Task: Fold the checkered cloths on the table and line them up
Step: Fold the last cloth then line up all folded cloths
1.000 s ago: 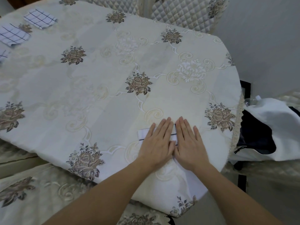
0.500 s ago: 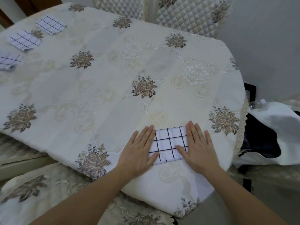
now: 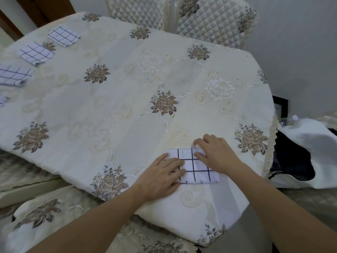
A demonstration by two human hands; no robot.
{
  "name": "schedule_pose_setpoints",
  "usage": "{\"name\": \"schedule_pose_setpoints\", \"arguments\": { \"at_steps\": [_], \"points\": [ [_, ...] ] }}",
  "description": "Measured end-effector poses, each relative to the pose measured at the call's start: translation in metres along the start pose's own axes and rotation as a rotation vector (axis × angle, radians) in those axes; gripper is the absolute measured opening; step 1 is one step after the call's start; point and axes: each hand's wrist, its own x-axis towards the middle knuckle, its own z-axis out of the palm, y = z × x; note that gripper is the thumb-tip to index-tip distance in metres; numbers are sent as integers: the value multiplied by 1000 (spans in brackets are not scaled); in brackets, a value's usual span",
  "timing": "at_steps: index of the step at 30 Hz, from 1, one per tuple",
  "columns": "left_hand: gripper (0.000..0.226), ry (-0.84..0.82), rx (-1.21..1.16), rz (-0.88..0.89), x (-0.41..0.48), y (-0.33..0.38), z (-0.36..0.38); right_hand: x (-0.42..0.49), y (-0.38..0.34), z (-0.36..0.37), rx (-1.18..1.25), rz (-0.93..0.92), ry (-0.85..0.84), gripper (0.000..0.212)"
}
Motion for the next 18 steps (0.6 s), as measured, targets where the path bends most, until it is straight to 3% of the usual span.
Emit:
{"name": "schedule_pose_setpoints", "arguments": {
  "at_steps": [3, 7, 16, 18],
  "points": [
    [20, 57, -6, -19, 0, -17, -5, -4, -1, -9, 83, 141, -150, 35],
    [9, 97, -32, -78, 0, -30, -11, -12, 0, -14, 484, 375, -314, 28],
    [4, 119, -215, -157, 6, -27, -12, -4, -19, -18, 888, 431, -418, 24],
    [14, 115, -282, -213, 4, -25, -14, -7, -21, -19, 992, 457, -407, 25]
  ]
}}
